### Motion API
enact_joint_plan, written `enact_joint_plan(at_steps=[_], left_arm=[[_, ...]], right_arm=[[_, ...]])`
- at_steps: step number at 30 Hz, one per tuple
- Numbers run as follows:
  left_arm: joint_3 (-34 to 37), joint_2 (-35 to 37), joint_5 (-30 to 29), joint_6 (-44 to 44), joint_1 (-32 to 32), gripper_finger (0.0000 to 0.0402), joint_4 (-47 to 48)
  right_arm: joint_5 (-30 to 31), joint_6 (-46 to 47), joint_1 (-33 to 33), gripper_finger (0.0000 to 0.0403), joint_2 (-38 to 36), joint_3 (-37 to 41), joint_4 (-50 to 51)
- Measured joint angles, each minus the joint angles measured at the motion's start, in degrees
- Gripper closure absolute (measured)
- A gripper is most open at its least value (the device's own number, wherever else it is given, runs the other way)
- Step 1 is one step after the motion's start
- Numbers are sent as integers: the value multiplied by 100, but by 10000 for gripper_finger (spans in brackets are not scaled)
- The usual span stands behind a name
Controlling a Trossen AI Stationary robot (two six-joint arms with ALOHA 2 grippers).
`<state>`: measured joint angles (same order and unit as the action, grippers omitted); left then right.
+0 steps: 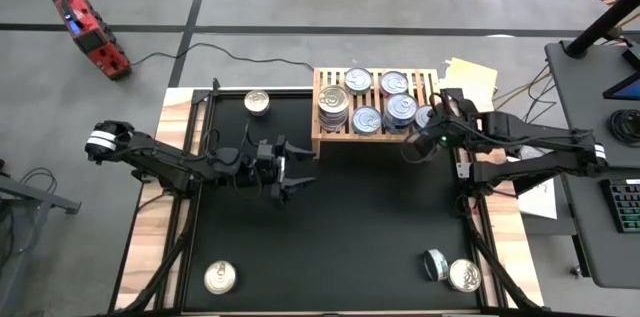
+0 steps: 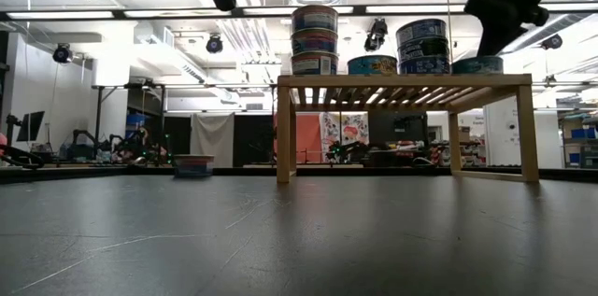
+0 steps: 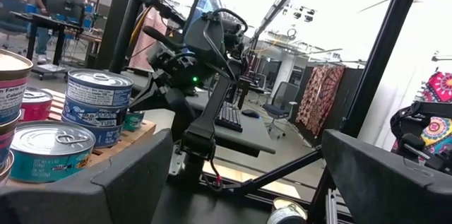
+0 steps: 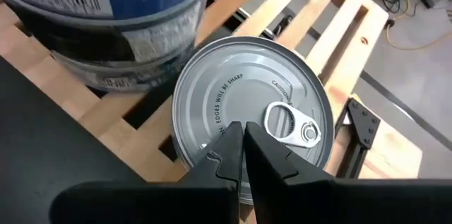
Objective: Stack canned seafood by type on shelf
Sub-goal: Put the green blue tuna can on the shelf
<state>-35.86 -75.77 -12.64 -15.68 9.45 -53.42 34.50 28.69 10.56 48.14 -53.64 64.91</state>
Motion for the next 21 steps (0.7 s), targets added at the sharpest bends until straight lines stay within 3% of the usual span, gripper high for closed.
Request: enact_joint_plan(at_steps=[6, 16, 19, 21], left_arm=[[0, 0, 0, 7, 0, 54, -3], [0, 0, 0, -22, 0, 54, 2], [0, 0, 0, -22, 0, 54, 38], [0, 0, 2, -12, 0, 54, 48]], right_arm=[[-34, -494, 216, 394, 18, -28, -378], [-67, -625, 218, 394, -89, -1029, -31], [-543, -835, 49, 394, -212, -1305, -514], [-1270, -1248, -100, 394, -338, -1316, -1353]])
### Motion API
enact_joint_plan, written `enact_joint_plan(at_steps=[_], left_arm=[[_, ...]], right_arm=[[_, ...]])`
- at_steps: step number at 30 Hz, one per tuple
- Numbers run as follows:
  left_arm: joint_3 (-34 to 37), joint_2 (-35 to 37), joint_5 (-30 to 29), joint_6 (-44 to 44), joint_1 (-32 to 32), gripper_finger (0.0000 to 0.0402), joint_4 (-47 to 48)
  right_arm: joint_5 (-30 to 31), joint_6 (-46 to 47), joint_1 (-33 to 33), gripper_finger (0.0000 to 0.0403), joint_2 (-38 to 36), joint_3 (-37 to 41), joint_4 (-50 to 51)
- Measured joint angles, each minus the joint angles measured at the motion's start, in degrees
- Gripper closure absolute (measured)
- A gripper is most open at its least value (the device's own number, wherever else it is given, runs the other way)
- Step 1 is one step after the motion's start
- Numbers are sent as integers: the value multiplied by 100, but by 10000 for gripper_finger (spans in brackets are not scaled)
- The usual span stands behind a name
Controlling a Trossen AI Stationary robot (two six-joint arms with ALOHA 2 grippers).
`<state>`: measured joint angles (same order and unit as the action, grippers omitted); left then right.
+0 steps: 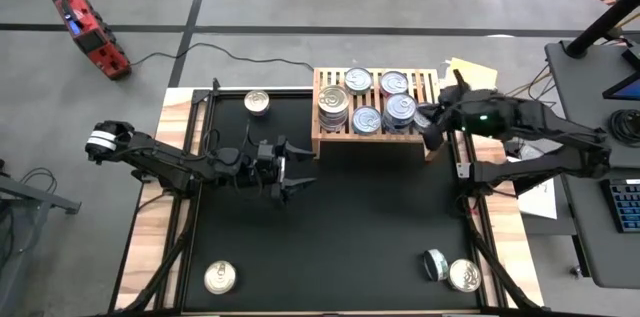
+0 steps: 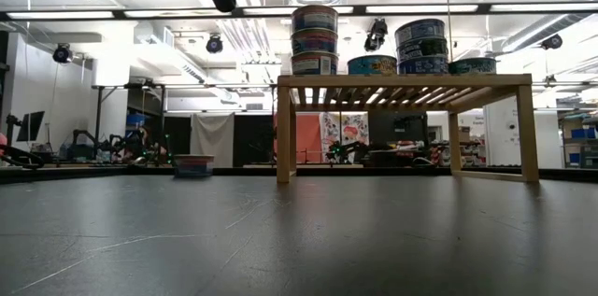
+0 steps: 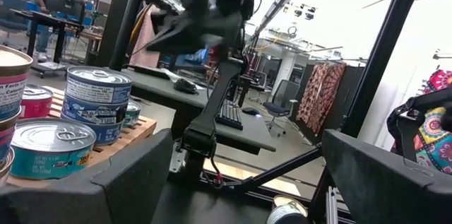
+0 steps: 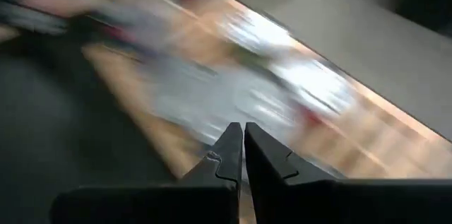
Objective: Stack canned seafood by type on shelf
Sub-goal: Put the green blue tuna can on the shelf
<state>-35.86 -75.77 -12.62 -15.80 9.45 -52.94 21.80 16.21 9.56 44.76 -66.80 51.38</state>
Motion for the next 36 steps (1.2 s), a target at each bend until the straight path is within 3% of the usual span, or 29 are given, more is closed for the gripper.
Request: enact_joint_plan(at_steps=[3, 6, 16, 22, 30, 36], left_arm=[[0, 0, 0, 8, 0, 54, -5], [0, 0, 6, 8, 0, 54, 3], [0, 0, 13, 9, 11, 54, 64], [0, 0, 13, 30, 10, 54, 64], [0, 0, -16, 32, 9, 54, 62], [0, 0, -28, 32, 9, 54, 64]], right_arm=[[-1526, -401, -165, 394, -66, 227, -1490], [-2564, -675, -375, 394, -1, 550, -2692], [-2747, -1906, -1995, 394, 141, 1361, -4901], [-1719, -2438, -2392, 394, -331, 941, -4023], [-1718, -2528, -1559, 394, -649, 1025, -3287], [-1711, -1457, -823, 394, -1009, 1045, -1800]])
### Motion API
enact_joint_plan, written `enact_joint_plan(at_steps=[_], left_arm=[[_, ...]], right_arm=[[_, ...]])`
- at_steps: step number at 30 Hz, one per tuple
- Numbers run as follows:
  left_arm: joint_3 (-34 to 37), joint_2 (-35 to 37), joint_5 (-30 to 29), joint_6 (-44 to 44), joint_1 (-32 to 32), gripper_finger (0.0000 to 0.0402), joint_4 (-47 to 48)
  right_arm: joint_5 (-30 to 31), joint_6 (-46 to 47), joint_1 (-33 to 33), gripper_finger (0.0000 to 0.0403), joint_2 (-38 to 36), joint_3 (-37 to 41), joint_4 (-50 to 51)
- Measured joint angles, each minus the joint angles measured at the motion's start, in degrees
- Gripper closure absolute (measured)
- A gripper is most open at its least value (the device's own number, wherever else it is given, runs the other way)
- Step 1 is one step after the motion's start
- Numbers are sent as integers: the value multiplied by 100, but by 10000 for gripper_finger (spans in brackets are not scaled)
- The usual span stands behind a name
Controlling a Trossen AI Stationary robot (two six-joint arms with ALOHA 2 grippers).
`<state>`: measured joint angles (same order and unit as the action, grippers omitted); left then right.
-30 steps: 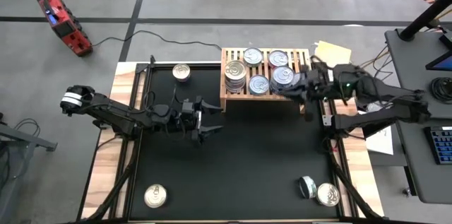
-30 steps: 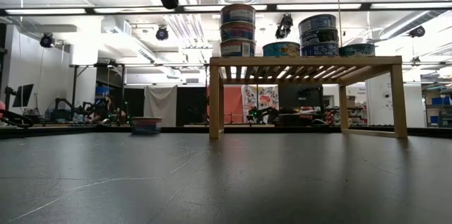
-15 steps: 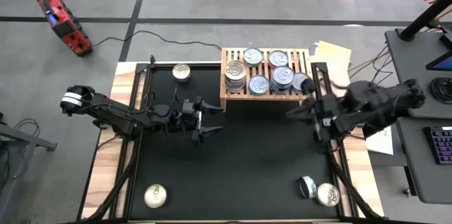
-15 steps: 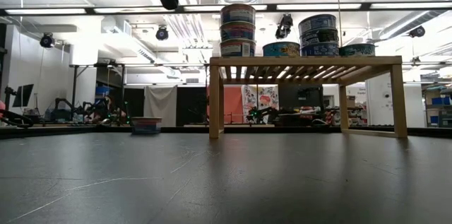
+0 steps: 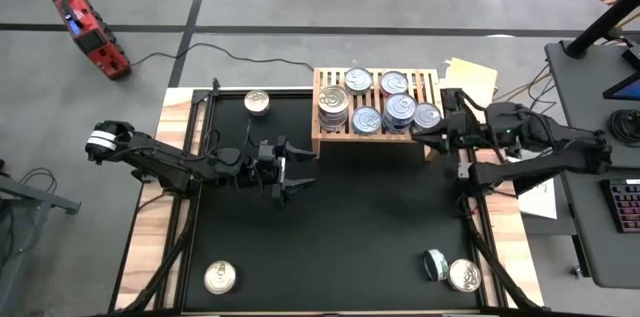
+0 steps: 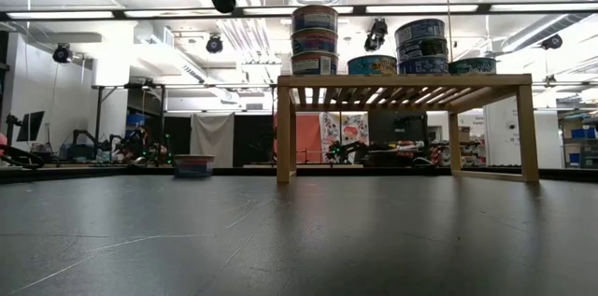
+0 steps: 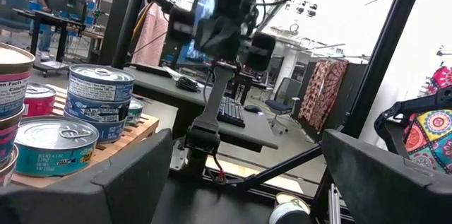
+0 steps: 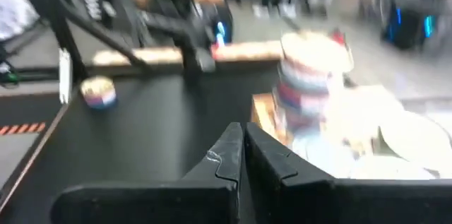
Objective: Stack canned seafood by type on shelf
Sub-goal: Put the green blue tuna can on the shelf
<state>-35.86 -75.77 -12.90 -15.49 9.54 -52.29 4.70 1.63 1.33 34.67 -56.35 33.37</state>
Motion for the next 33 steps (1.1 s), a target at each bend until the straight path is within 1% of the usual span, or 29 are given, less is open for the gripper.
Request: enact_joint_plan(at_steps=[3, 4, 6, 9, 10, 11, 16, 19, 24, 26, 30, 33], left_arm=[[0, 0, -1, 0, 0, 54, 3], [0, 0, -1, 0, 0, 54, 5], [0, 0, -1, 0, 0, 54, 24], [0, 0, -1, 0, 0, 54, 22], [0, 0, -1, 0, 0, 54, 24], [0, 0, -1, 0, 0, 54, 24], [0, 0, -3, 0, 0, 54, 22], [0, 0, -3, 0, 0, 54, 20], [0, 0, -3, 0, 0, 54, 20], [0, 0, -3, 0, 0, 54, 20], [0, 0, -3, 0, 0, 54, 20], [0, 0, -3, 0, 0, 54, 20]], right_arm=[[47, 442, 48, 394, -140, 59, 694], [225, 618, 45, 394, -178, 82, 906], [956, 1011, 45, 394, -237, 91, 1321], [2451, 1694, 45, 394, -231, 104, 2189], [2806, 1888, 54, 394, -206, 104, 2436], [2990, 2018, 52, 394, -165, 113, 2584], [2998, 2091, 47, 394, 128, 267, 2574], [3240, 2081, 67, 394, 372, 340, 2600], [3220, 1728, 229, 394, 649, 340, 2615], [3028, 1524, 348, 394, 644, 343, 2553], [2210, 1022, 679, 394, 390, 349, 2171], [1925, 713, 976, 394, 189, 357, 1973]])
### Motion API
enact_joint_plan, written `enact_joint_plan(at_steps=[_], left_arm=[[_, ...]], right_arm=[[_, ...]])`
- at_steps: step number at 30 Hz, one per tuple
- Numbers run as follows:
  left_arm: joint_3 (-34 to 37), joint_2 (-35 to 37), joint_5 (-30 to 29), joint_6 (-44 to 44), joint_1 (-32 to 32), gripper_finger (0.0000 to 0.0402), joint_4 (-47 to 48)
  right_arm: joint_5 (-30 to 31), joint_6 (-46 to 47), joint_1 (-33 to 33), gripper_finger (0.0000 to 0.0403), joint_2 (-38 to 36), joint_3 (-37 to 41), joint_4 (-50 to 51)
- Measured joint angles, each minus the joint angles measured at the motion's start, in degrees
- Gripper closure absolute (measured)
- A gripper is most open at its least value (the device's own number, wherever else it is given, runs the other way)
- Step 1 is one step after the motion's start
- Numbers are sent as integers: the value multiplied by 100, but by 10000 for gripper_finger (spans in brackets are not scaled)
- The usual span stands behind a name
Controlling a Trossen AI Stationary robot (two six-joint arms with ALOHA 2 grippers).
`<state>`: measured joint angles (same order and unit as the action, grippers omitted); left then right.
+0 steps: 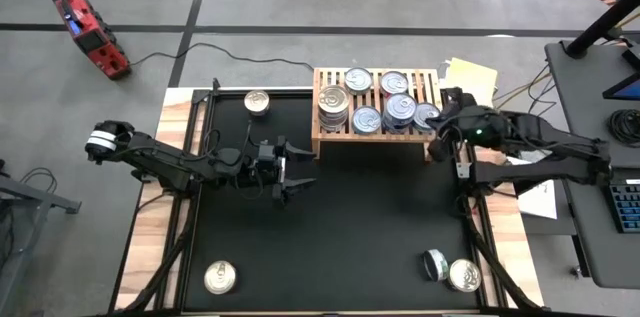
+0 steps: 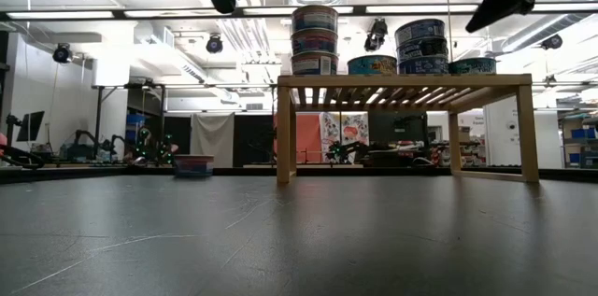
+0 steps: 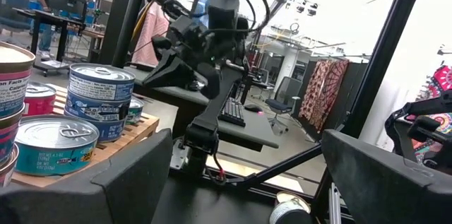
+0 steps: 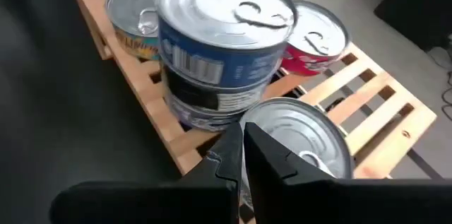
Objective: Stack canned seafood by type on shelf
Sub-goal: Put the green blue tuna can on the shelf
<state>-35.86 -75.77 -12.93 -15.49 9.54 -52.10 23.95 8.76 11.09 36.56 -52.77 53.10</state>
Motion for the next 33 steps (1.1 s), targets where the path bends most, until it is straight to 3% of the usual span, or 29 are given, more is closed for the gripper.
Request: enact_joint_plan(at_steps=[6, 11, 21, 33], left_arm=[[0, 0, 0, 0, 0, 54, 2], [0, 0, 0, 0, 0, 54, 4], [0, 0, 0, 1, 0, 54, 34], [0, 0, 2, 2, 0, 54, 75]], right_arm=[[-964, -548, 557, 394, -134, 298, -379], [-743, -560, 1005, 394, -78, 613, -683], [-856, -336, 1846, 394, 101, 636, -644], [-891, -316, 2178, 394, 856, 659, -896]])
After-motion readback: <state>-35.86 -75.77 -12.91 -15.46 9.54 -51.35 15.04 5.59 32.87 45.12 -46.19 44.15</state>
